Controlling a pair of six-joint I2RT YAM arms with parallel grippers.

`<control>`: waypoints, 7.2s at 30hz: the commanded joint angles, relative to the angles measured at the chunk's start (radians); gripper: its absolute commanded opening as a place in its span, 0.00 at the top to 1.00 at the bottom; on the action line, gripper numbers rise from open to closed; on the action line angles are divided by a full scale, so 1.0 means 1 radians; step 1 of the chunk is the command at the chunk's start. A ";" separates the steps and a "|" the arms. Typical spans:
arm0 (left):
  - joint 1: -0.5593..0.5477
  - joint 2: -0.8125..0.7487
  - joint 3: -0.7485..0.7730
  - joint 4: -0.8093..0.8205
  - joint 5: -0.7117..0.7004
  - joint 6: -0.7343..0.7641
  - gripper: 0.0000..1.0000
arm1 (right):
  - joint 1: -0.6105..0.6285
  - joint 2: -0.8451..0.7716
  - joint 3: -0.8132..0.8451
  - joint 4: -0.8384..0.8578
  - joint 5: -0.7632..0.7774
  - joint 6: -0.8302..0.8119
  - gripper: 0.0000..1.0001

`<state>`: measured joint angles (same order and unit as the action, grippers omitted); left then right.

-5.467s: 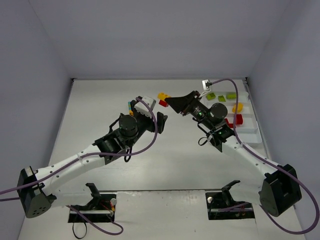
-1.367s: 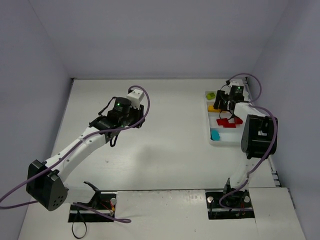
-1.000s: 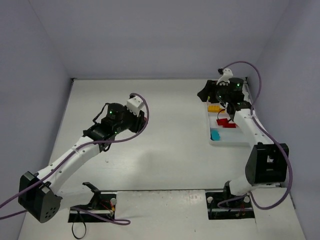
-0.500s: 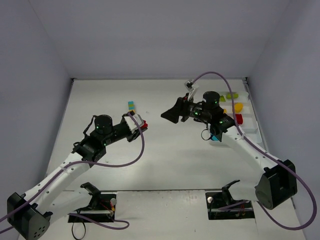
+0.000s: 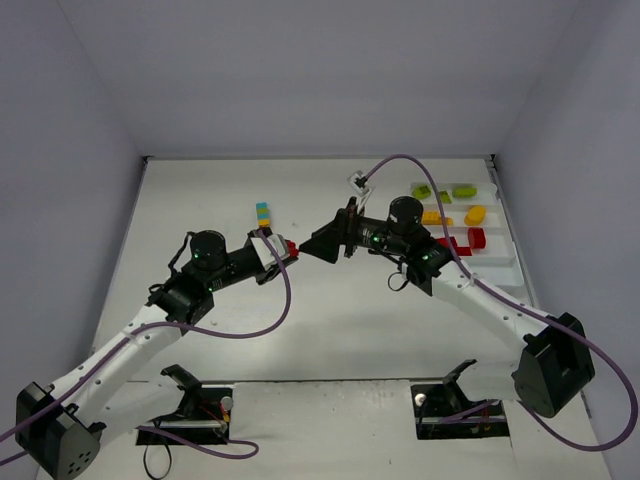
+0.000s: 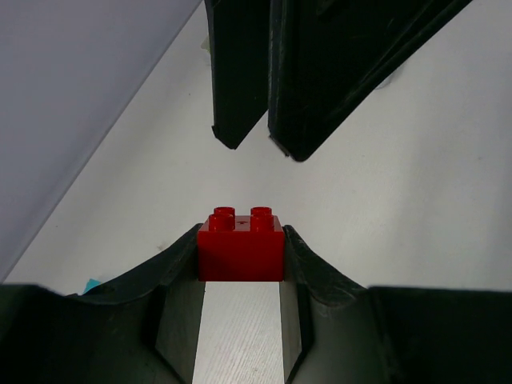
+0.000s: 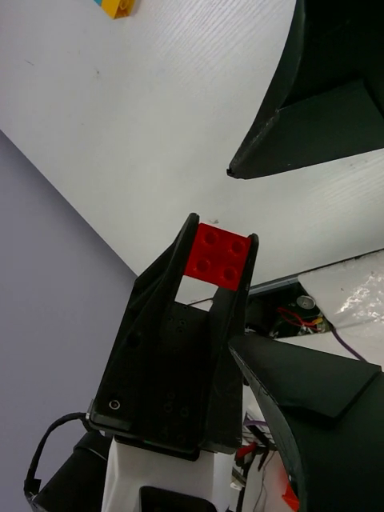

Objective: Sort the legos into containers by color

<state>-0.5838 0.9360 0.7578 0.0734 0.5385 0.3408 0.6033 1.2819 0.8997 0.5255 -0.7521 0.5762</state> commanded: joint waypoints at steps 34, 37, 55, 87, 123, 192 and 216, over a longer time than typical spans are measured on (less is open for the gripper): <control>-0.028 0.106 0.124 0.039 -0.143 -0.212 0.23 | -0.204 -0.003 0.016 -0.280 0.515 -0.219 1.00; -0.025 0.145 0.179 -0.021 -0.204 -0.291 0.22 | -0.364 -0.006 -0.025 -0.340 0.690 -0.251 1.00; 0.065 0.288 0.396 -0.373 -0.641 -0.605 0.16 | -0.751 0.324 0.027 -0.283 0.663 -0.254 0.97; 0.188 0.687 0.619 -0.521 -0.816 -0.884 0.16 | -0.554 0.090 -0.013 -0.246 0.556 -0.296 0.46; 0.240 1.063 0.841 -0.306 -0.691 -0.573 0.97 | -0.519 0.000 -0.082 -0.160 0.272 -0.292 0.46; -0.085 0.211 0.227 -0.049 -0.175 -0.032 1.00 | -0.523 -0.147 -0.062 -0.521 0.609 -0.277 1.00; -0.087 0.164 0.213 -0.090 -0.181 -0.006 1.00 | -0.806 -0.010 -0.196 -0.484 0.766 -0.165 0.46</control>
<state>-0.6678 1.1233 0.9573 -0.0765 0.3332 0.3187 -0.1986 1.3067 0.6846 -0.0402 0.0372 0.4118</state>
